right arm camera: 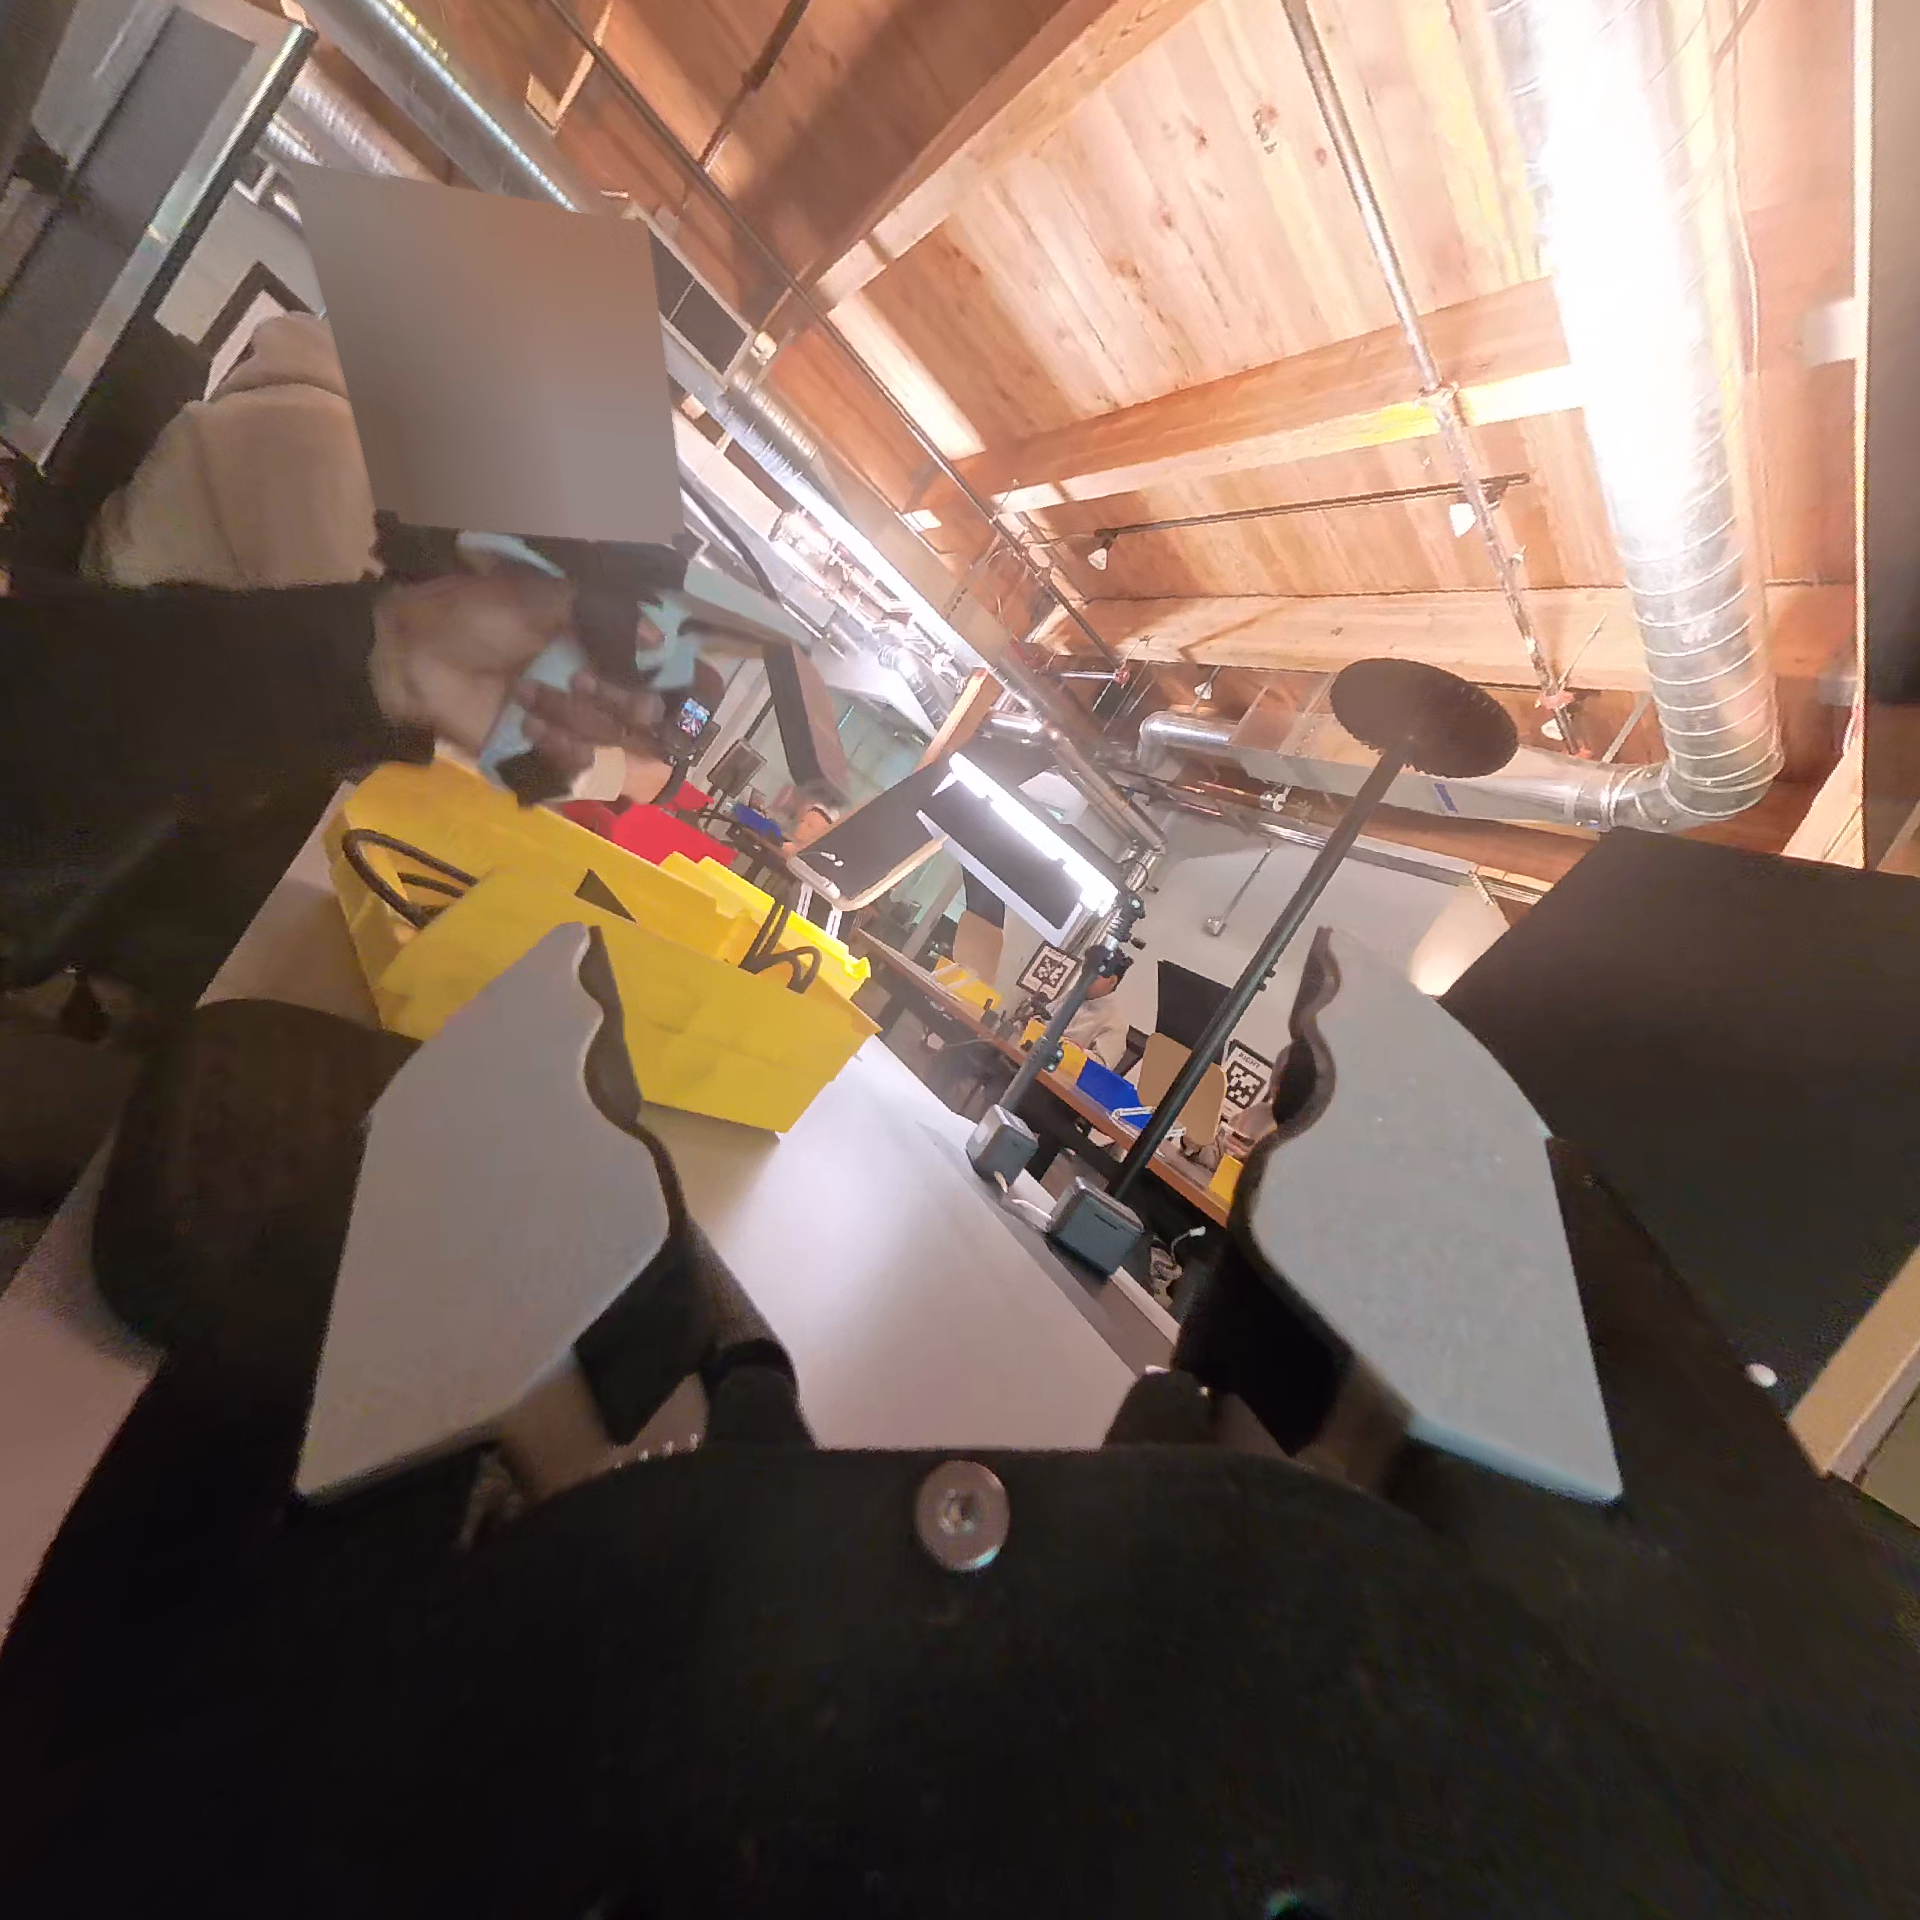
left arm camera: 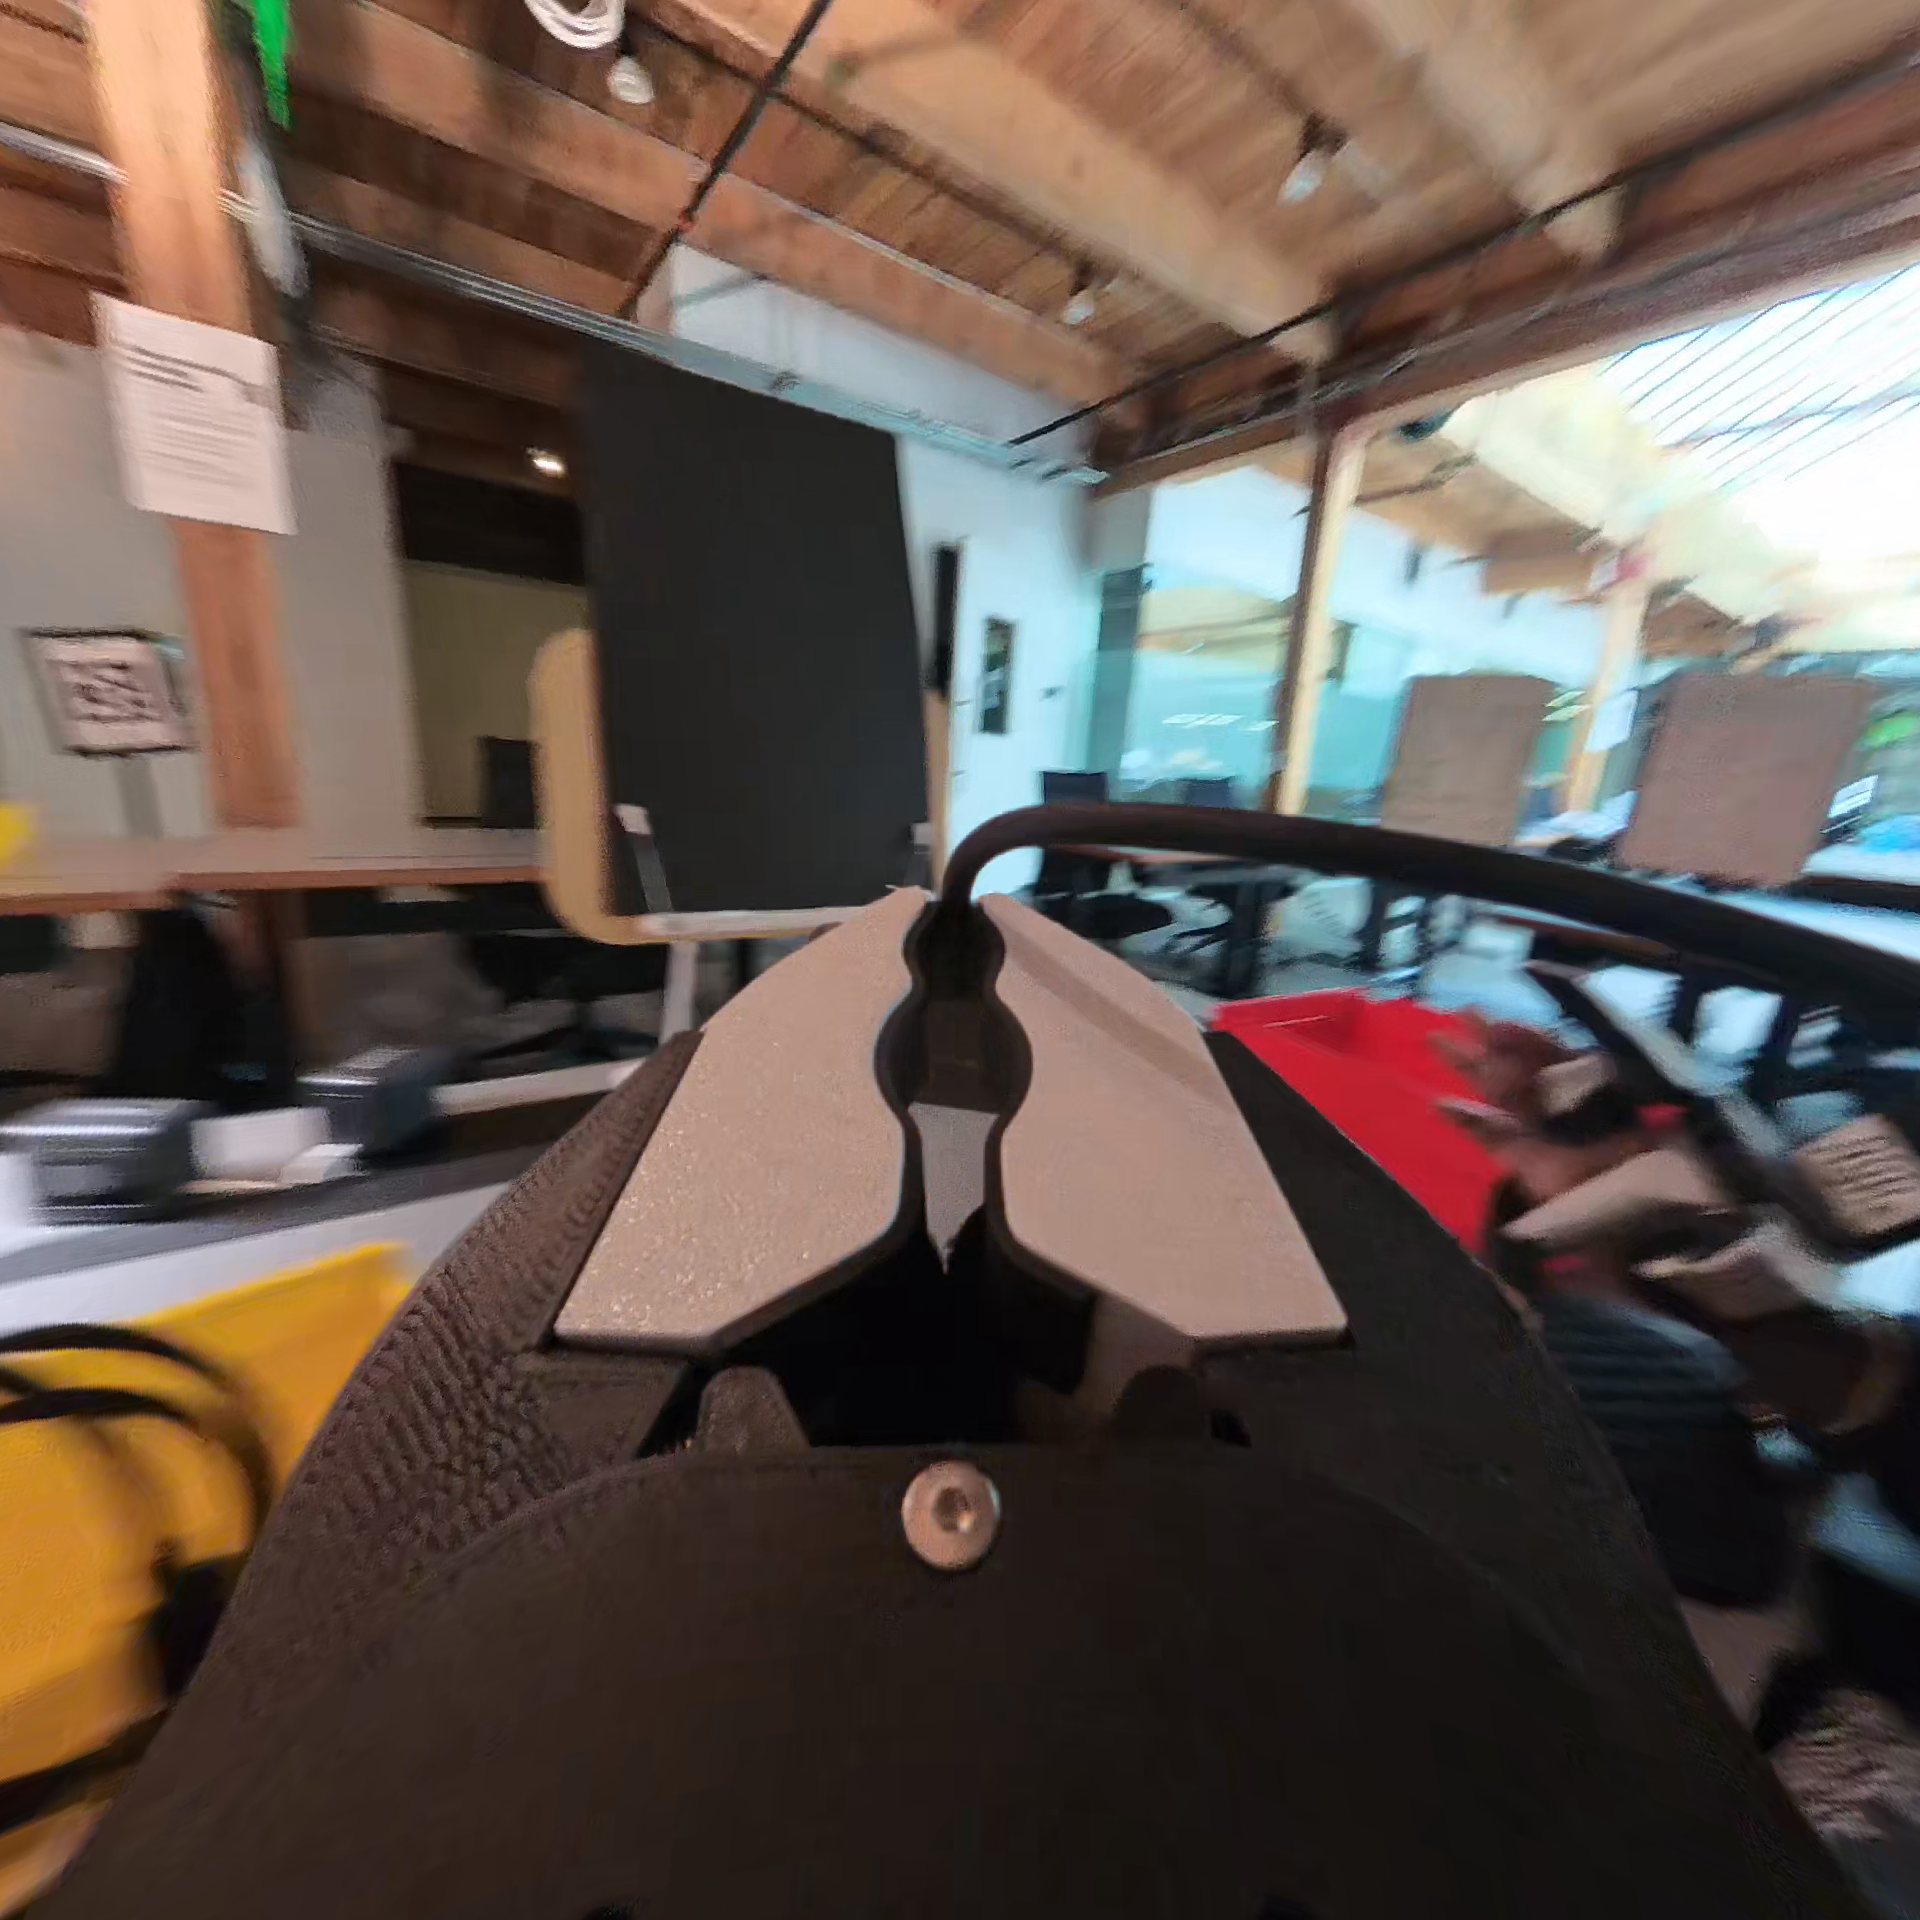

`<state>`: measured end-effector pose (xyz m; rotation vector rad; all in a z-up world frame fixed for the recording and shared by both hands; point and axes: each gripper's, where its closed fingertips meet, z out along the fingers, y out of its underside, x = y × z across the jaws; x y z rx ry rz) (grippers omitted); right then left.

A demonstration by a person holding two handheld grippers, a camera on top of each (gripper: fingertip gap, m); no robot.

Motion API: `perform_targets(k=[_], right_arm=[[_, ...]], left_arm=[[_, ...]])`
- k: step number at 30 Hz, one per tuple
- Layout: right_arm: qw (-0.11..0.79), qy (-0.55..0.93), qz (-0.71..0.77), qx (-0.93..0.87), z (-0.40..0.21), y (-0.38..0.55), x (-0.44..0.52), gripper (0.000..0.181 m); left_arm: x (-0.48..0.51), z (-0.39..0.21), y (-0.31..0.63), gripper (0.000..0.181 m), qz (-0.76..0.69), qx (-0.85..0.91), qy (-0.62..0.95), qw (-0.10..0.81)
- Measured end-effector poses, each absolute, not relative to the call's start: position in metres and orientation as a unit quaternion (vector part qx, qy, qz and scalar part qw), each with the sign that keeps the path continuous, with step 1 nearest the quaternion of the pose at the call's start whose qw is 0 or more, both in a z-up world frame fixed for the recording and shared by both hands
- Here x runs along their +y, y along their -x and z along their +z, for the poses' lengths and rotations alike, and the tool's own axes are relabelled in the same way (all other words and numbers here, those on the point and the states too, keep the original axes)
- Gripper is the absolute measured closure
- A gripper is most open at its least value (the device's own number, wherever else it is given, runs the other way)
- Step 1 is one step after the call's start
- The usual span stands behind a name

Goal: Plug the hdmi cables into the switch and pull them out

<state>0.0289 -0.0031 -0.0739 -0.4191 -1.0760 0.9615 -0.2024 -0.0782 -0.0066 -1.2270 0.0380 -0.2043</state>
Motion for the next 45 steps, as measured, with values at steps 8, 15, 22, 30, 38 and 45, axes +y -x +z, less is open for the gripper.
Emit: perform_targets(k=[8, 15, 22, 30, 38, 45], right_arm=[[0.774, 0.182, 0.316, -0.518, -0.096, -0.015, -0.006, 0.072], [0.818, 0.113, 0.2, -0.528, -0.103, -0.019, -0.017, 0.094], [0.827, 0.082, 0.064, -0.552, -0.119, -0.01, -0.011, 0.138], [0.774, 0.209, 0.254, -0.541, -0.112, -0.019, 0.004, 0.168], [0.739, 0.305, 0.319, -0.51, -0.114, -0.024, 0.037, 0.167], [0.733, 0.303, 0.113, -0.598, -0.14, -0.032, 0.066, 0.168]], left_arm=[[-0.006, -0.067, 0.073, 0.177, -0.453, -0.021, 0.542, 0.708], [0.021, -0.091, 0.034, 0.177, -0.573, -0.097, 0.521, 0.626], [0.029, -0.113, 0.014, 0.177, -0.646, -0.18, 0.504, 0.545], [0.008, -0.102, 0.004, 0.151, -0.602, -0.015, 0.541, 0.587], [0.026, -0.134, 0.063, 0.04, -0.132, 0.138, 0.634, 0.749], [0.027, -0.134, 0.05, 0.038, -0.034, 0.199, 0.613, 0.764]])
